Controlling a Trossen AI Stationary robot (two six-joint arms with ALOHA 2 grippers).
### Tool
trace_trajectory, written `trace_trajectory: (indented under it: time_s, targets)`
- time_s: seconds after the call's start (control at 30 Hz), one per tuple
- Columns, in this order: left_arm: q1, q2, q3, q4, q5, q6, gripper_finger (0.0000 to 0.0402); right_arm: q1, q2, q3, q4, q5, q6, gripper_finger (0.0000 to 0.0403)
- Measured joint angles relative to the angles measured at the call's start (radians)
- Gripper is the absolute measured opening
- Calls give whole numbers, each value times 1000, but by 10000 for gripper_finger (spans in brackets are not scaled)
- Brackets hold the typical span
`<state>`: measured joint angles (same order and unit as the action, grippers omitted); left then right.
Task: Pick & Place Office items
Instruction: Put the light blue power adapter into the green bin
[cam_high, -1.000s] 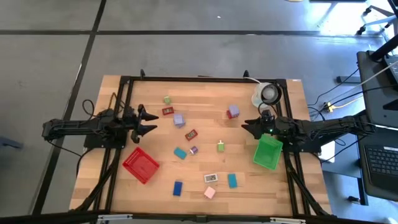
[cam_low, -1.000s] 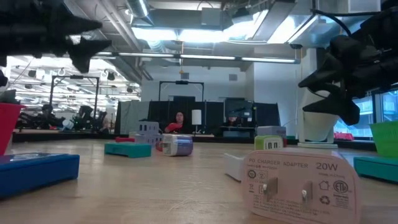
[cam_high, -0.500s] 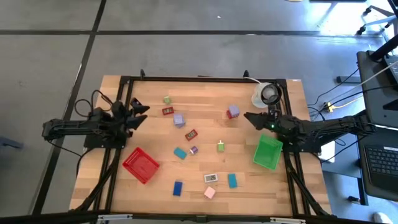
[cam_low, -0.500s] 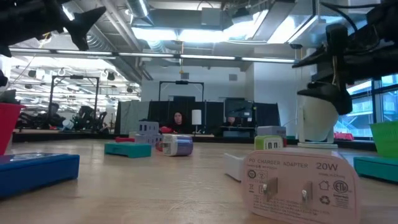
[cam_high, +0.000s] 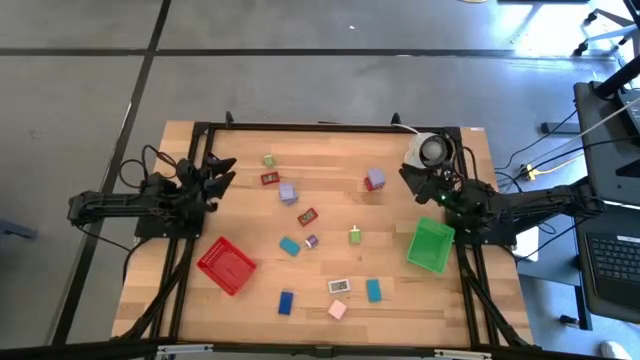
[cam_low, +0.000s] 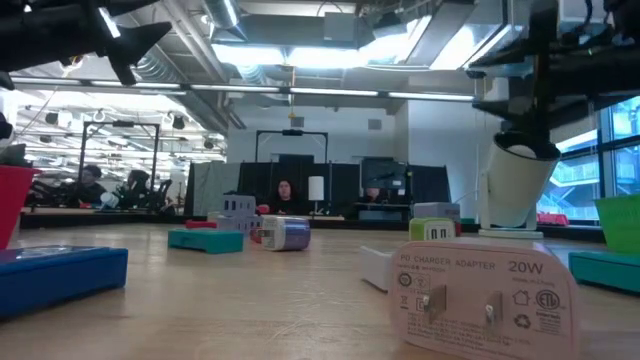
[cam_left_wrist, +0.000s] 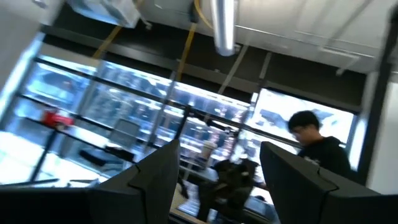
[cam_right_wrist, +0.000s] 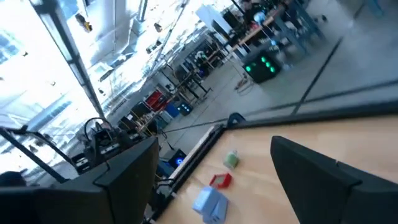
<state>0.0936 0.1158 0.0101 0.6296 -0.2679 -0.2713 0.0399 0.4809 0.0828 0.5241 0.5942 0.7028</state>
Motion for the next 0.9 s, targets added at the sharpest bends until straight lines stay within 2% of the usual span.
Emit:
trace_trajectory:
  time_s: [0.17,0.27,0.43,0.63,0.77,0.9]
  targets:
    - [0,0,0,0,-80,-2,217,0,89,142,-94,-10,-154,313]
    - [0,0,0,-1,-119,-3,217,0,179,268,-283,-7,-187,313]
    - [0,0,0,-1,-134,-3,219,-15,385,501,-657,34,-76,313]
    - [0,0,0,-3,-133,-37,217,-75,638,743,-917,10,95,313]
    - [0,0,0,-10,-132,-88,219,-120,791,886,-1093,-48,97,313]
    - [0,0,0,-20,-131,-121,218,-174,918,964,-1191,-113,70,326]
